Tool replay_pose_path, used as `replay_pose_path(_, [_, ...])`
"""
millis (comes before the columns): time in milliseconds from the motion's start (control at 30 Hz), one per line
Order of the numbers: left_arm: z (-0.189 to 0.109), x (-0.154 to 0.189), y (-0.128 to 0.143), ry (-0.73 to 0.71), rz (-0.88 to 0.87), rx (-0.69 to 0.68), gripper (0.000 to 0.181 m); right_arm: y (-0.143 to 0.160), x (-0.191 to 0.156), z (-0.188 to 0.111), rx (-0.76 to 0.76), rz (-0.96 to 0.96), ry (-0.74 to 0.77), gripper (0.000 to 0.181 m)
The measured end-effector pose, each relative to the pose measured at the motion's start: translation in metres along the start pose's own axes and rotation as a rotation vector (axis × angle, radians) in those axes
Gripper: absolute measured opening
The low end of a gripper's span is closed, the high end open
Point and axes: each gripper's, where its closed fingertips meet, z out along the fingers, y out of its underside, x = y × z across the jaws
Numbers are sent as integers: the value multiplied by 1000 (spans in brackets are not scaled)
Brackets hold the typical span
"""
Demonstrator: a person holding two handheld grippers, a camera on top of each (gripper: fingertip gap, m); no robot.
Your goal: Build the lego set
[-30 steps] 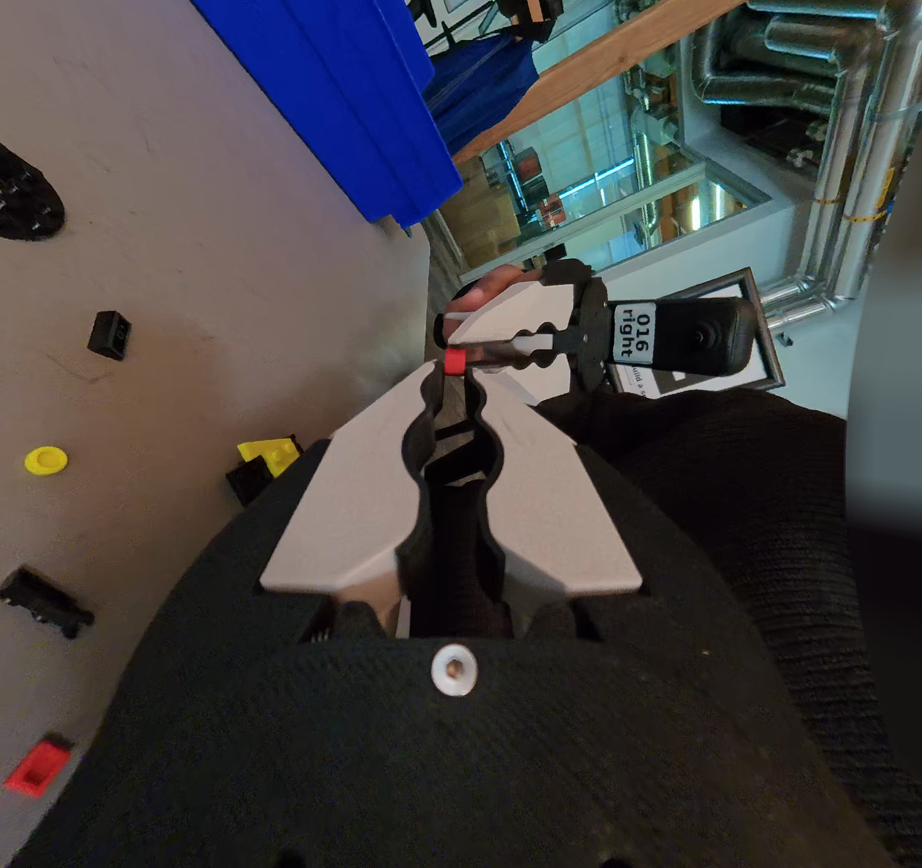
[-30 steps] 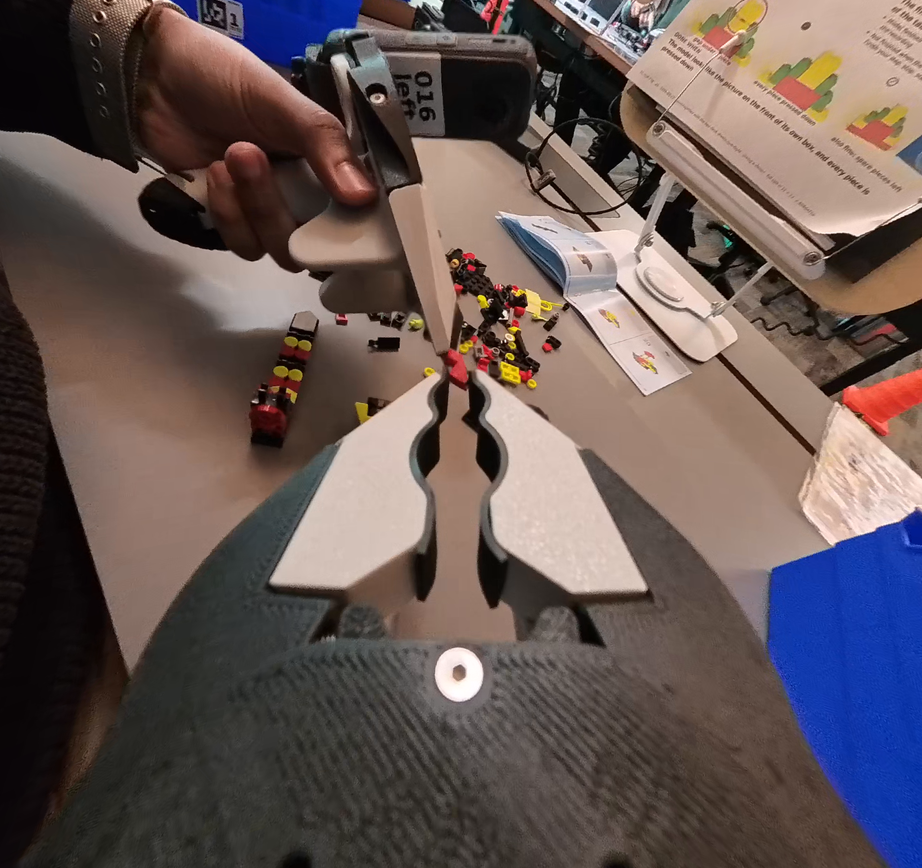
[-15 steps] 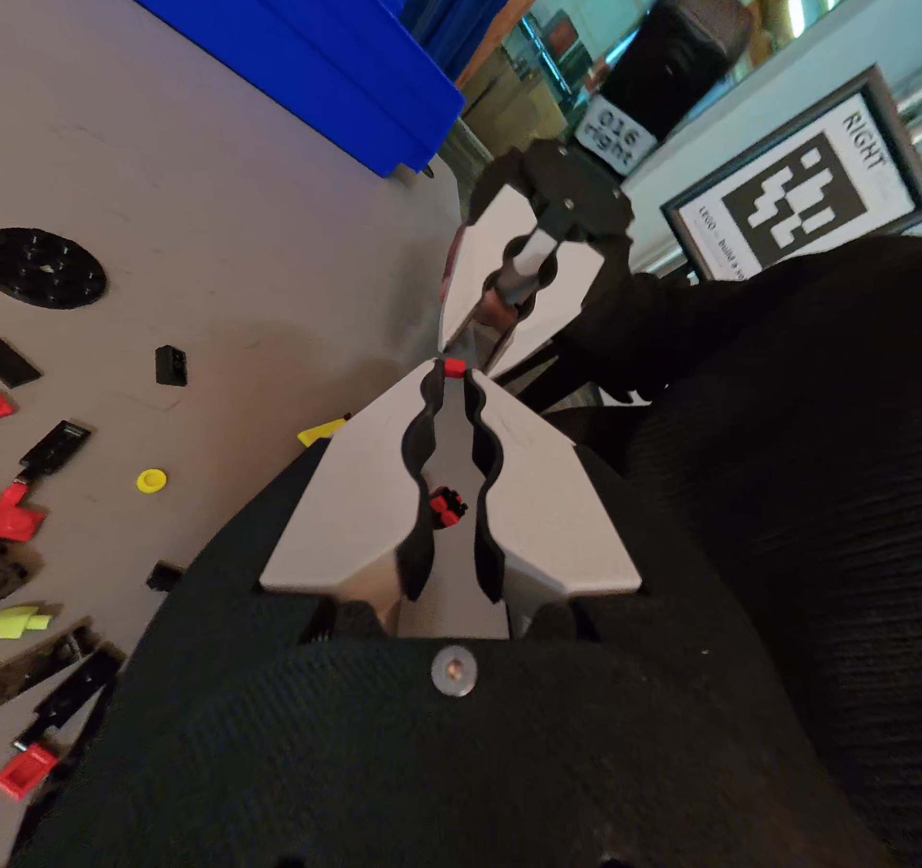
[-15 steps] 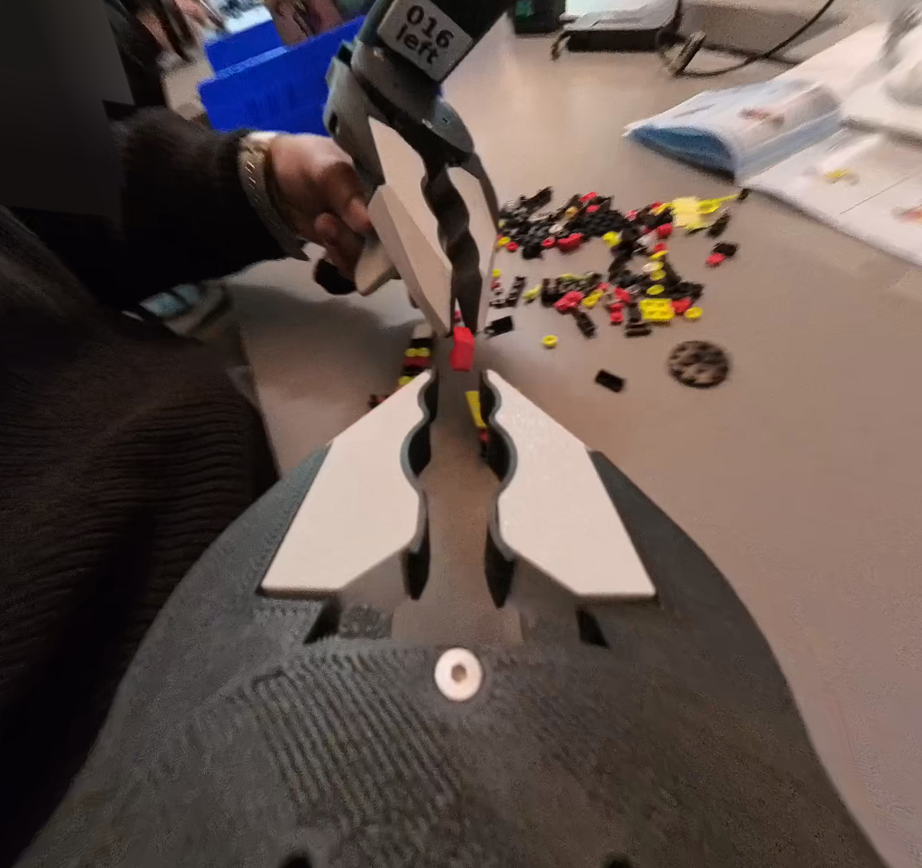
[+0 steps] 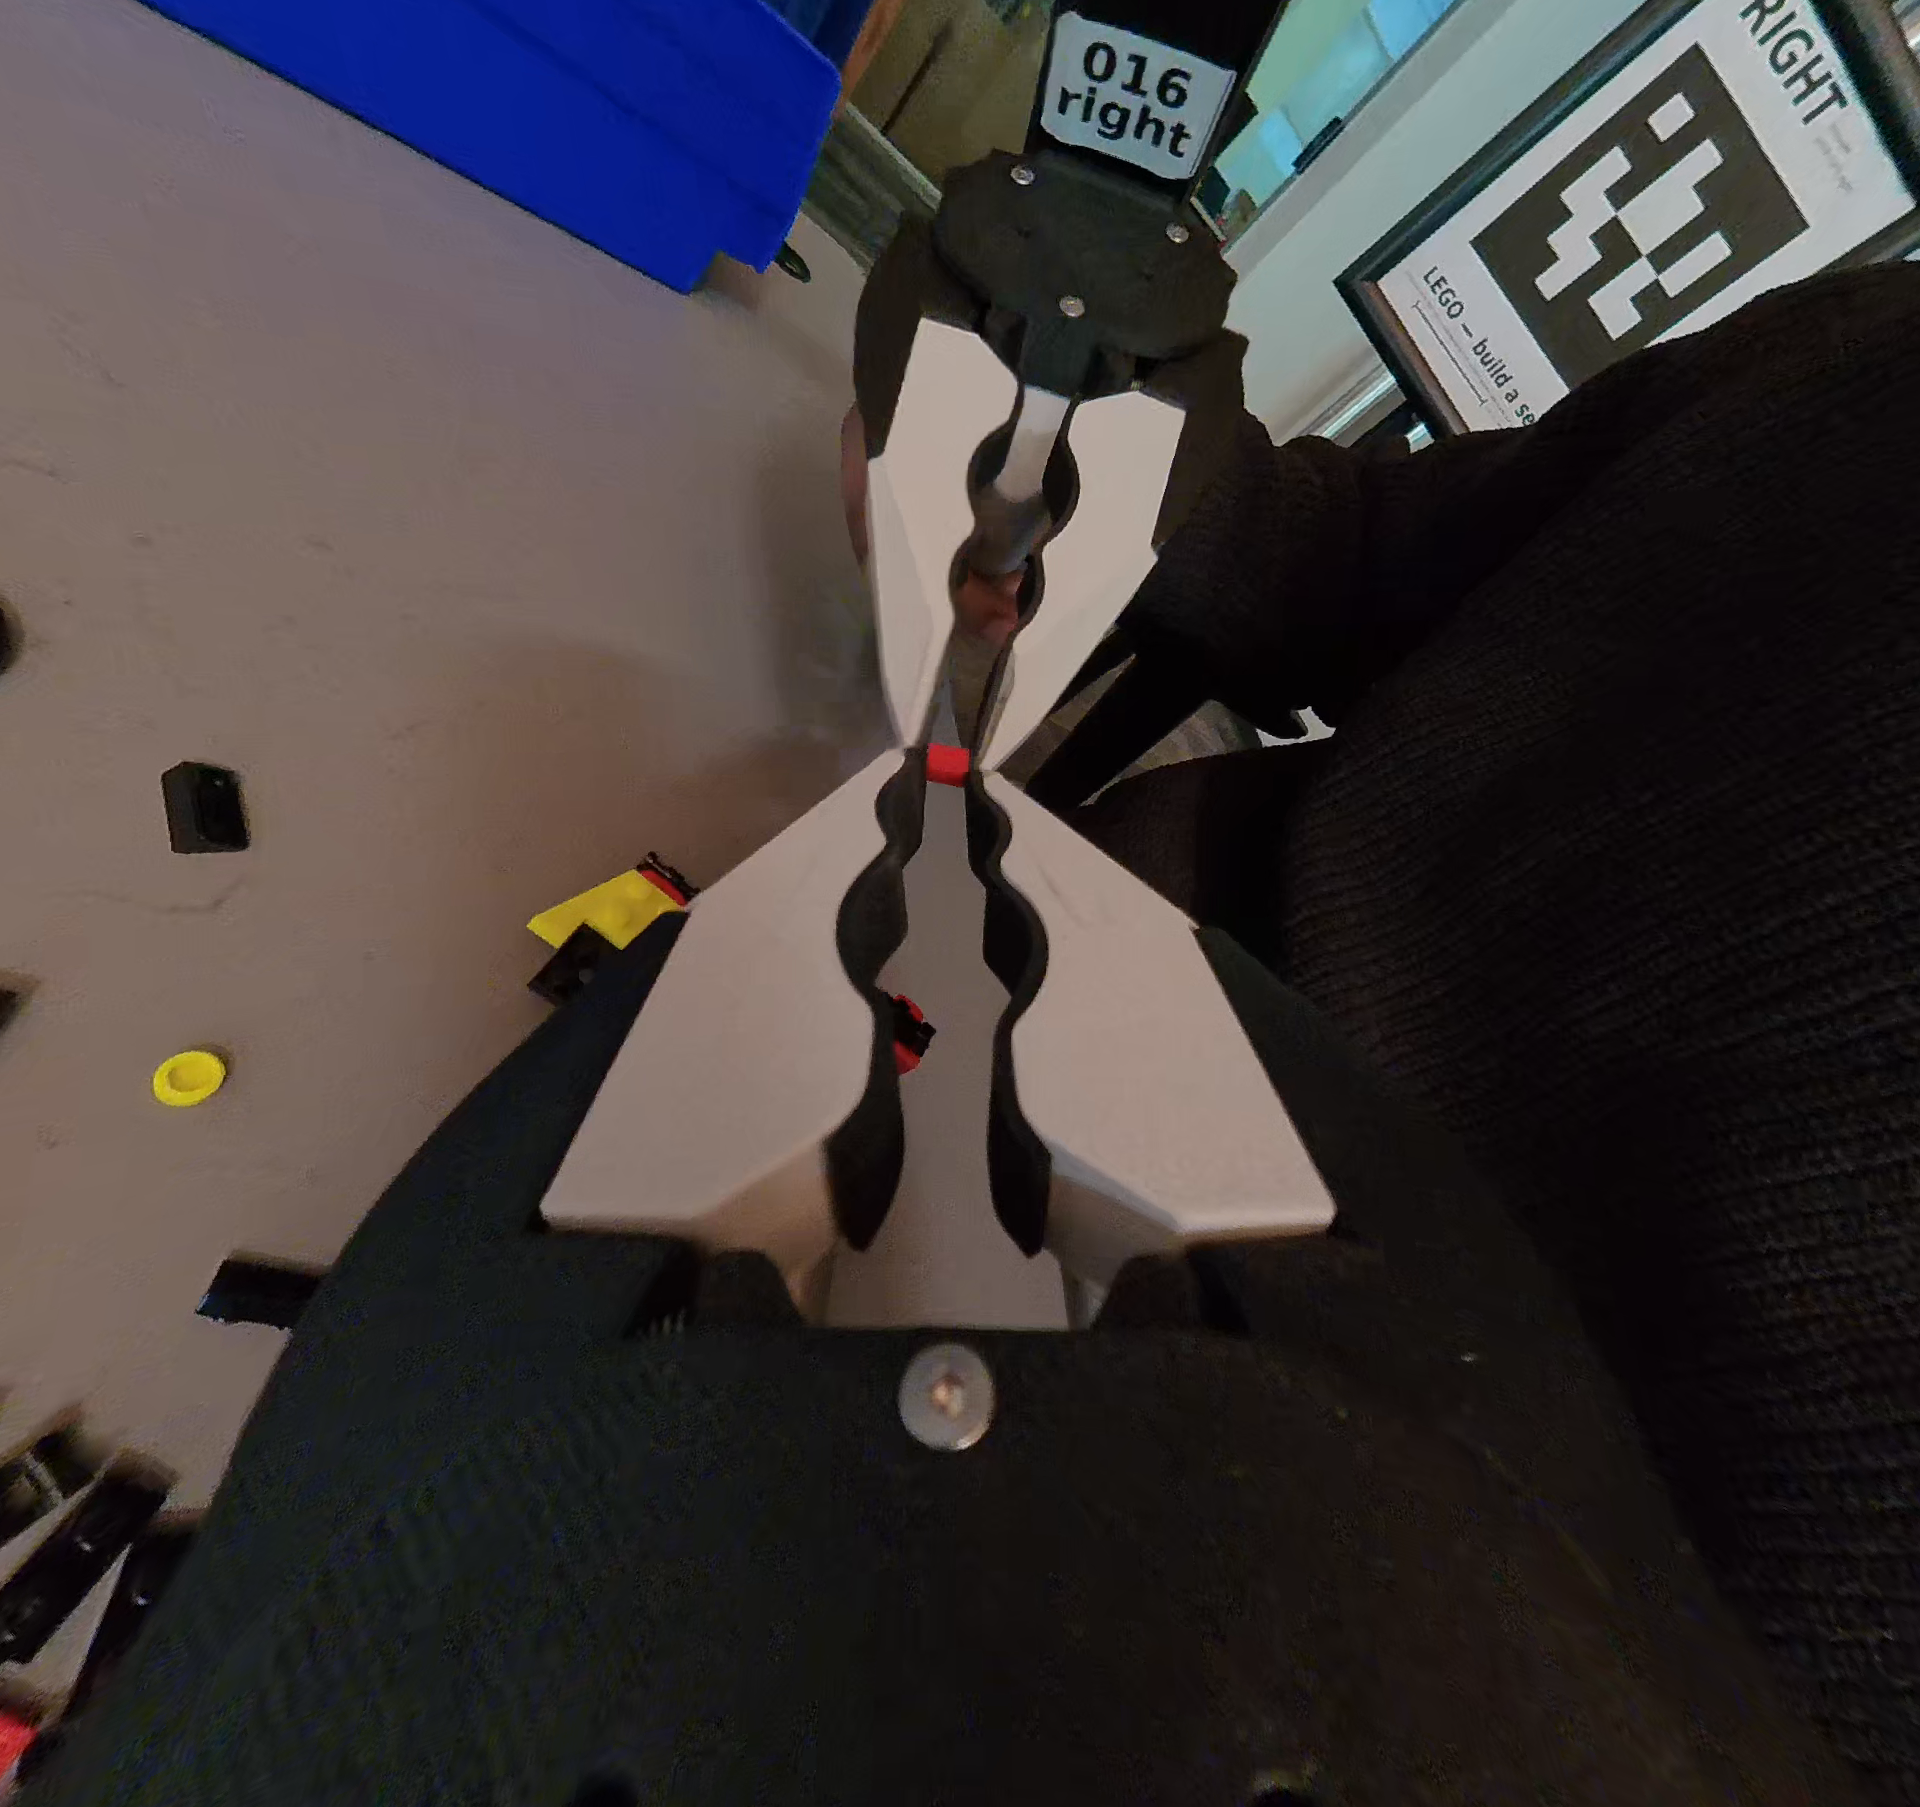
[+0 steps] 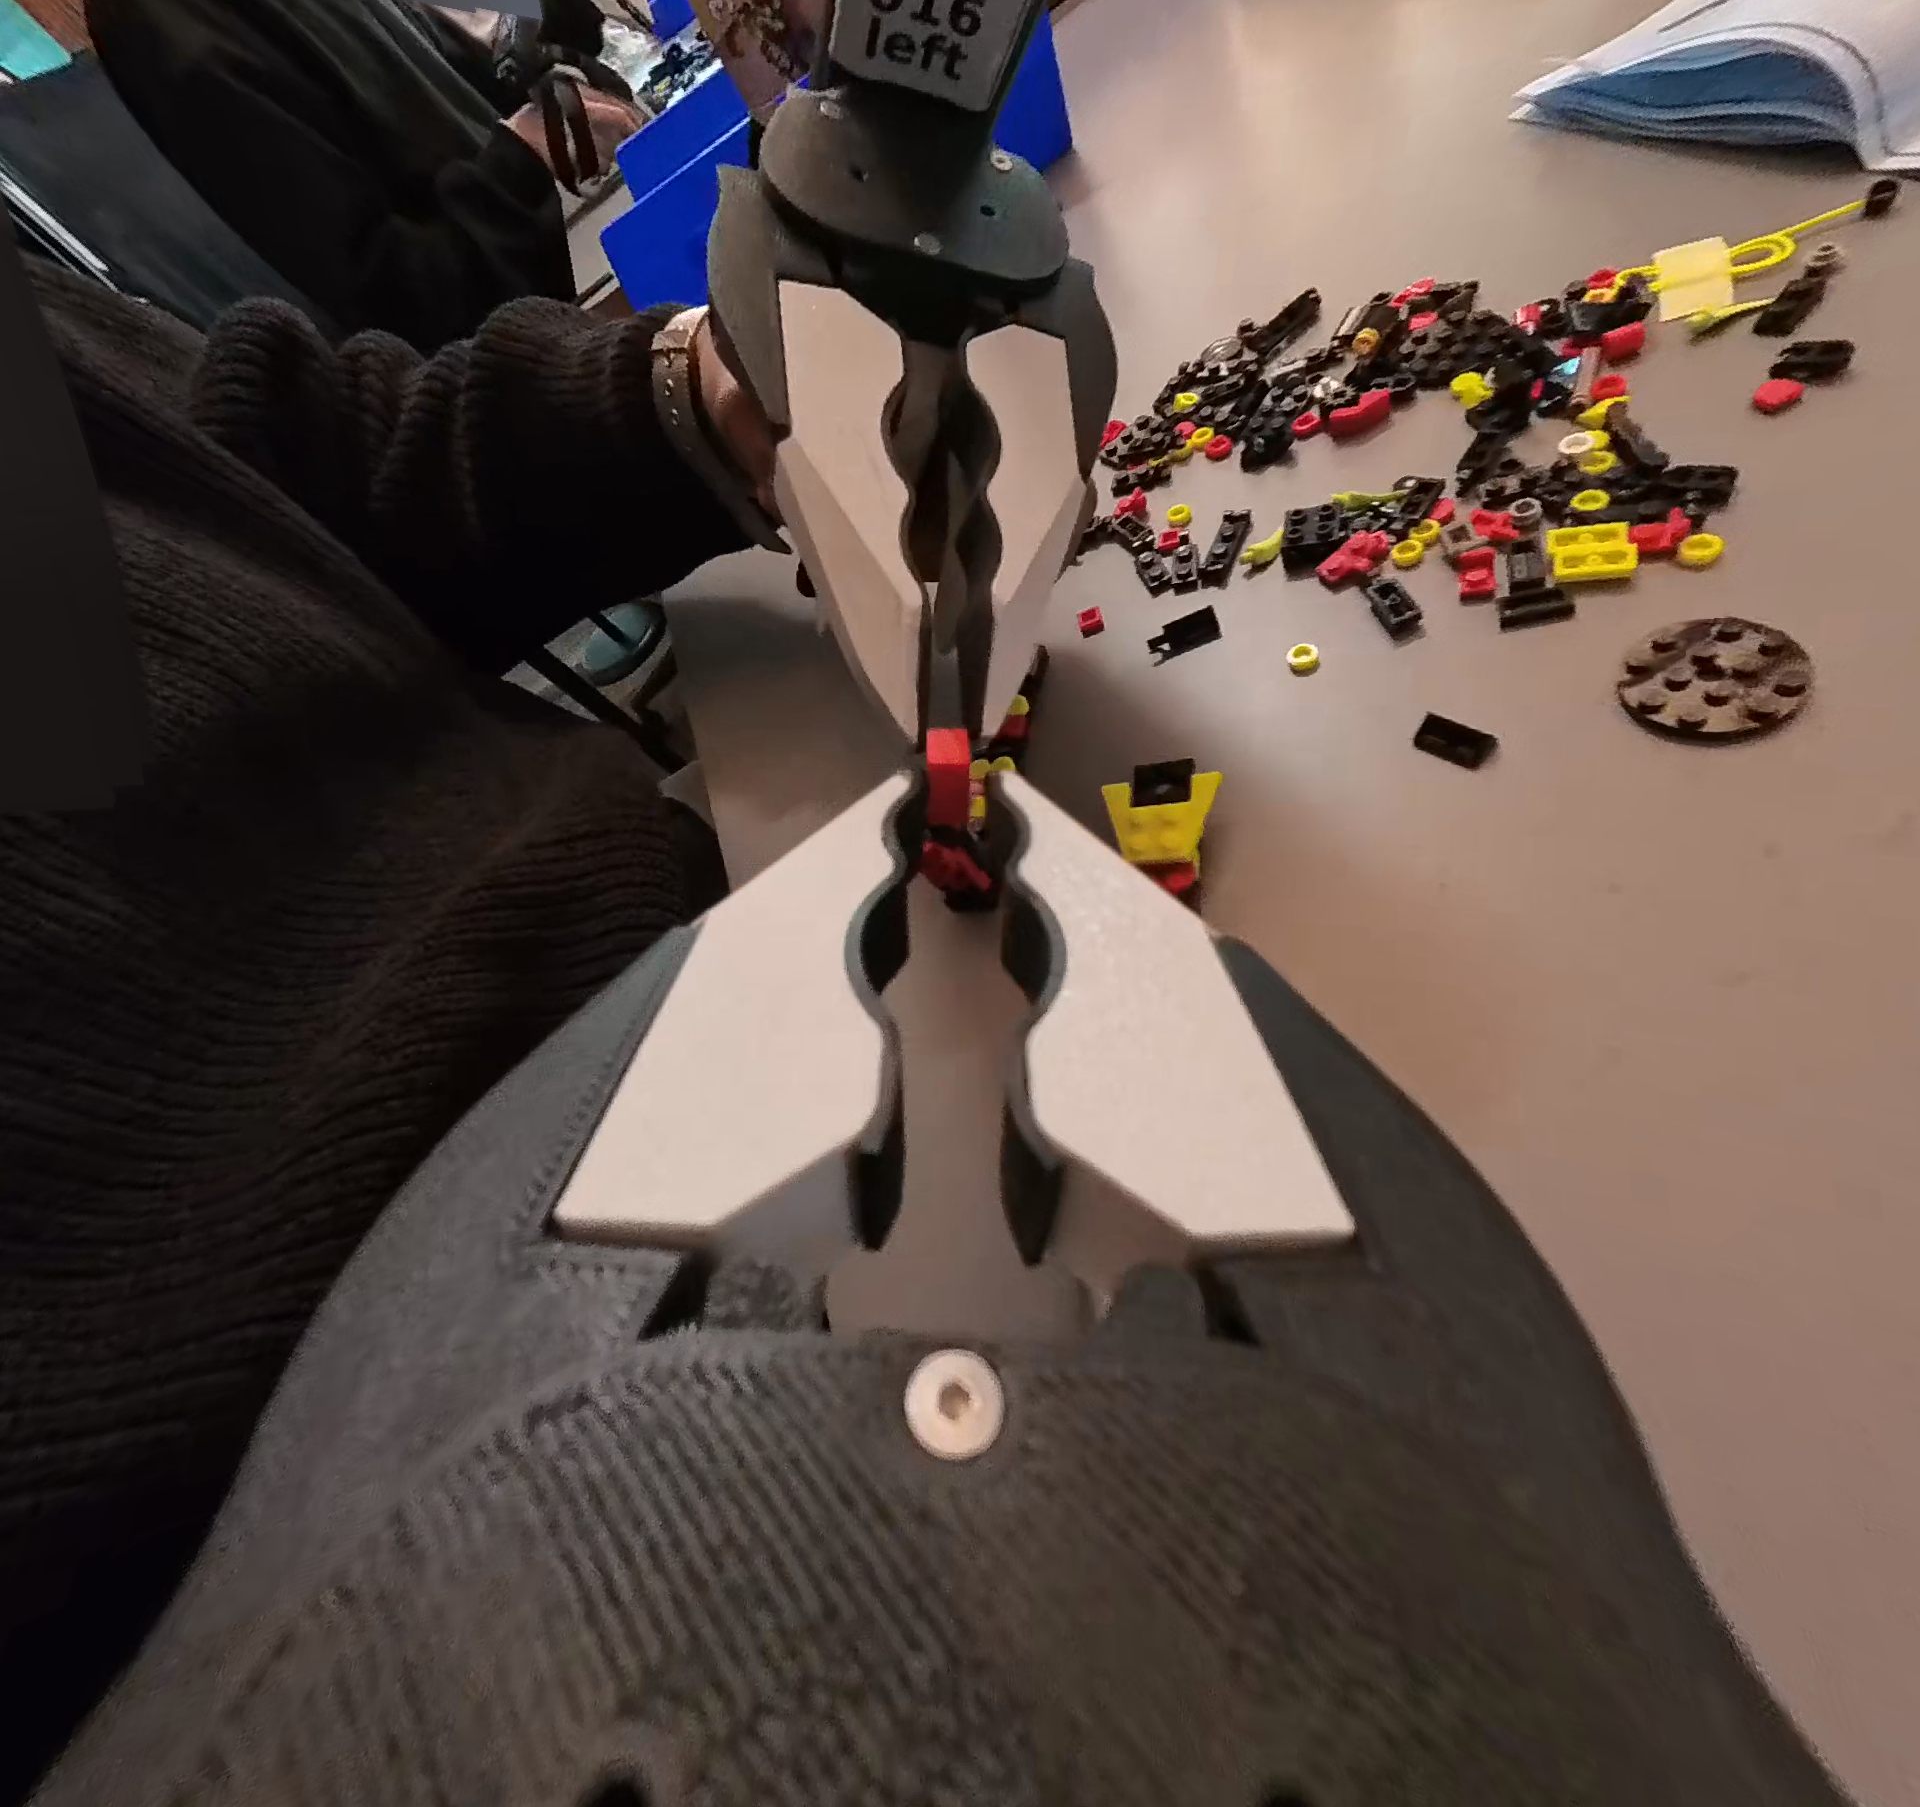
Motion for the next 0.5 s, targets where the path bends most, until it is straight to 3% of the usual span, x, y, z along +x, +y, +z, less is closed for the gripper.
replay_pose_path(200, [-1, -8, -1, -42, -15, 5, 5, -2, 6, -3, 3, -12, 34, 6])
replay_pose_path(367, [-14, -52, 6, -327, 51, -42, 32, 12, 44, -8, -70, -23, 262, 6])
replay_pose_path(500, [-16, -72, 23, -459, 99, -157, 40, 24, 51, 4, -159, -102, 370, 6])
